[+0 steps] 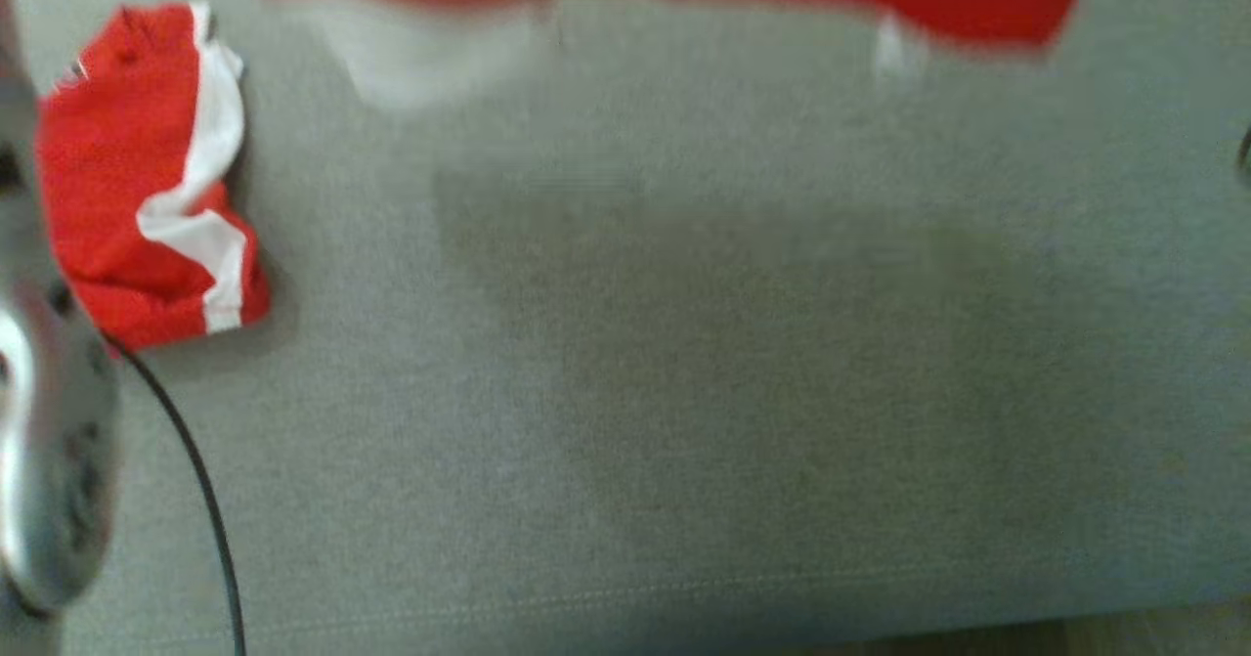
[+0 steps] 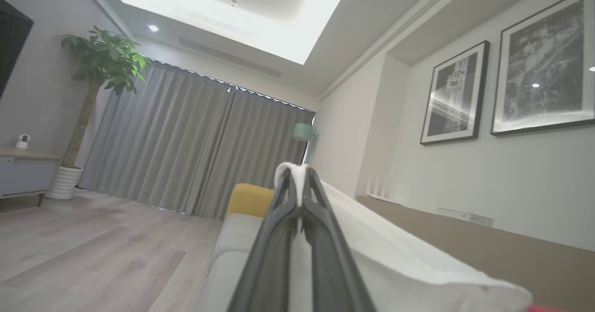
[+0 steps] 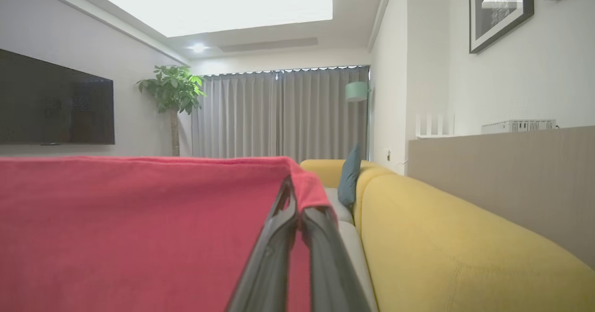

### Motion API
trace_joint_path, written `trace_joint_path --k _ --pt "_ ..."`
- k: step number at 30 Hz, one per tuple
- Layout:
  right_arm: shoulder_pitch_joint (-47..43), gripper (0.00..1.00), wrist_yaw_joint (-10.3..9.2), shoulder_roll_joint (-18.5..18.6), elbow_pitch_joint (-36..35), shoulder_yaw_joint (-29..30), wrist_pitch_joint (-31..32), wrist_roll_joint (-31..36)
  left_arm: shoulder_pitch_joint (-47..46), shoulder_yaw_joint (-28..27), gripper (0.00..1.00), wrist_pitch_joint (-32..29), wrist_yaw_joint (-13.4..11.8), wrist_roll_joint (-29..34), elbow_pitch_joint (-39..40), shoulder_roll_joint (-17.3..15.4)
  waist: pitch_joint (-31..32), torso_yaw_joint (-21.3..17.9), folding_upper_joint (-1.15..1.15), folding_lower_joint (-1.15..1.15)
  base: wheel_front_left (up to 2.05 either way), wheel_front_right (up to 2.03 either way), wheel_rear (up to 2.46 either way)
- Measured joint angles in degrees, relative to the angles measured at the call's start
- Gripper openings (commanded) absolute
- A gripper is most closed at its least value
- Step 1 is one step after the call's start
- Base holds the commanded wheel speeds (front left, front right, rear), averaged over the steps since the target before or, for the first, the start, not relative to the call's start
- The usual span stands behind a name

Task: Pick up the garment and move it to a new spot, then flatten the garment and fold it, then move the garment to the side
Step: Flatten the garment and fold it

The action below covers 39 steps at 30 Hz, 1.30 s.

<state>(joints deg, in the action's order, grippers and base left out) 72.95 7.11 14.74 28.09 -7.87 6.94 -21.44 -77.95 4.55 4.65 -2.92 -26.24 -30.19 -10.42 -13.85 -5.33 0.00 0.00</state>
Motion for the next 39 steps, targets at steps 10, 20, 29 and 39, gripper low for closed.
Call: trace_joint_path --k 10,20,29,39 --pt "13.42 0.0 0.0 -0.31 18.81 -4.83 -18.17 4.31 -12.62 -1.03 0.0 9.49 4.42 0.42 -15.41 2.24 -8.93 2.11 0.0 0.0 0.0 0.0 0.0" --pt "2.84 0.0 0.0 -1.36 32.41 -15.22 -18.7 -2.13 1.5 2.44 0.0 10.05 9.05 1.13 -21.83 5.55 -12.75 5.0 0.0 0.0 0.0 0.0 0.0" --pt "-8.82 0.0 0.0 0.81 32.43 -26.64 -12.82 -11.66 18.5 6.1 0.0 10.05 10.05 3.08 -17.88 5.05 -8.22 5.67 0.0 0.0 0.0 0.0 0.0" --pt "-20.12 0.0 0.0 8.62 27.37 -37.88 -7.3 -20.62 38.76 19.19 0.0 10.03 10.24 -0.73 -11.76 -0.02 0.99 6.18 0.0 0.0 0.0 0.0 0.0"
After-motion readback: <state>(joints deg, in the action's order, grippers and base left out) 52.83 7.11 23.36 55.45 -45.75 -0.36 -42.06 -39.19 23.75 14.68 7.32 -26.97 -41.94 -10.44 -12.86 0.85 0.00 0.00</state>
